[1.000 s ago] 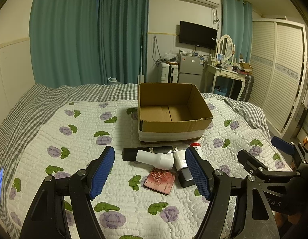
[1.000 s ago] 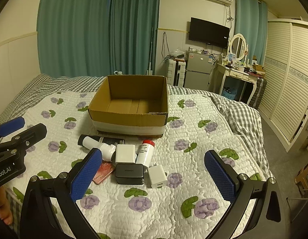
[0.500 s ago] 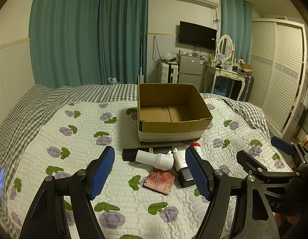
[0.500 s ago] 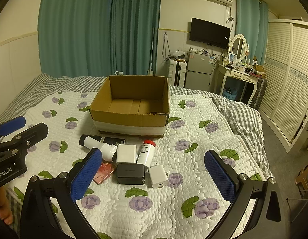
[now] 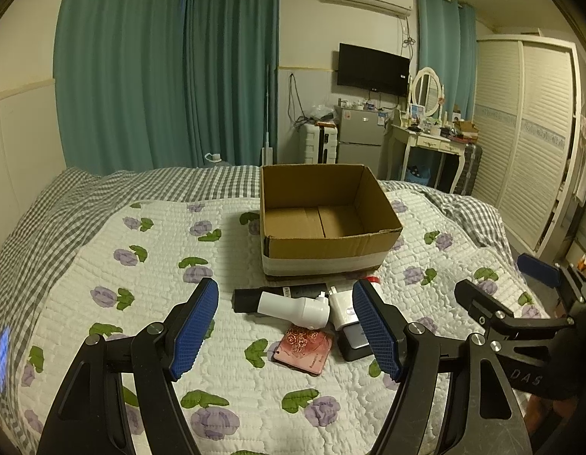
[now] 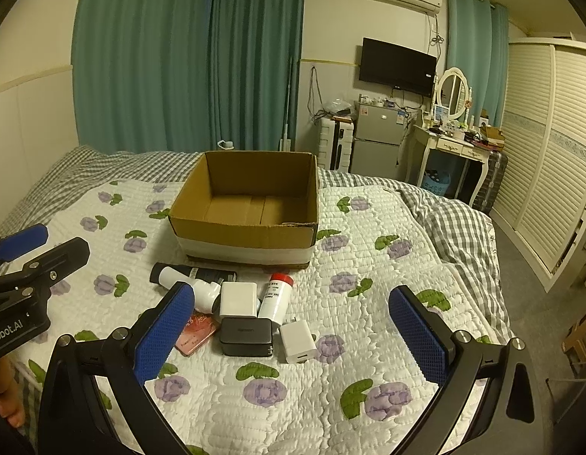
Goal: Organize rigid objects
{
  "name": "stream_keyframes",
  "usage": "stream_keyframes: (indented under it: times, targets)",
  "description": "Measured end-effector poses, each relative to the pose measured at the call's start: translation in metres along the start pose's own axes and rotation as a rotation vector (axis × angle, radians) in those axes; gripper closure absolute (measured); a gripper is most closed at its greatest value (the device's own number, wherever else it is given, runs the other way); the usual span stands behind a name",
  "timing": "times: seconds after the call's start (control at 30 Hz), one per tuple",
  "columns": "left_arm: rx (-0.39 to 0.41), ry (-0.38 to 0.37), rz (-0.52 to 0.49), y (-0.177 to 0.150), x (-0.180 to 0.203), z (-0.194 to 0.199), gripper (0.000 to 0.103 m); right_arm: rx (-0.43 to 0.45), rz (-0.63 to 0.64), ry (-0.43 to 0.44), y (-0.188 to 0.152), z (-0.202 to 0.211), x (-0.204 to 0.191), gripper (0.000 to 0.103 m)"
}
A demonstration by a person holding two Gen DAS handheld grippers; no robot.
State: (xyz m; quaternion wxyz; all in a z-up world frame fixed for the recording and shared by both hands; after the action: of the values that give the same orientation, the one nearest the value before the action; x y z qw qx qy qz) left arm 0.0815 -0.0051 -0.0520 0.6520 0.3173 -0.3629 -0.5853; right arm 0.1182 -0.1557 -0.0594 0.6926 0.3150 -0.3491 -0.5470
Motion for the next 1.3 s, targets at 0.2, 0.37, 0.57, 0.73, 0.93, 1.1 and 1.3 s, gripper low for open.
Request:
stream_keyframes:
  times: [0.2, 0.37, 0.57, 0.73, 0.93, 1.1, 1.3]
  targets:
    - [-0.061, 0.036, -0.006, -0.019, -0.007, -0.031, 0.027, -0.096, 0.115, -0.024, -0.017, -0.041, 0.013, 0.000]
    - [-0.152, 0.073, -0.034, -0.049, -0.011, -0.070, 0.027, -0.237, 0.165, 0.051, -0.045, -0.092, 0.020, 0.013]
    - [-0.267, 0.077, -0.071, -0.090, -0.008, -0.113, 0.027, -0.369, 0.230, 0.144, -0.071, -0.131, 0.002, 0.020]
    - [-0.331, 0.067, -0.107, -0.111, -0.003, -0.134, 0.027, -0.516, 0.223, 0.185, -0.100, -0.166, 0.000, 0.031]
    - [-0.383, 0.036, -0.150, -0.121, 0.010, -0.154, 0.027, -0.611, 0.202, 0.242, -0.120, -0.193, -0.006, 0.043]
    - [-0.443, 0.015, -0.186, -0.133, 0.018, -0.173, 0.027, -0.597, 0.206, 0.255, -0.122, -0.193, -0.009, 0.063]
    - [-0.498, -0.031, -0.133, -0.138, 0.016, -0.194, 0.024, -0.588, 0.190, 0.260, -0.123, -0.186, -0.006, 0.063]
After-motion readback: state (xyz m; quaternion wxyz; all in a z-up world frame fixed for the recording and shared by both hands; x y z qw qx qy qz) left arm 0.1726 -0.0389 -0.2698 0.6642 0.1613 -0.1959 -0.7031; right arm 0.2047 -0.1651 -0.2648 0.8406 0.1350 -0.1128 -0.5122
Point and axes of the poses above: each gripper's, at about its wrist camera, not at the fingertips, and z roughly against the way its jaws point, x to its right, y to its top, the point moved 10 cm from there along -z, roughly the way its jaws point, and after that the axes turned 6 degrees about z, right-handed, at the moved point
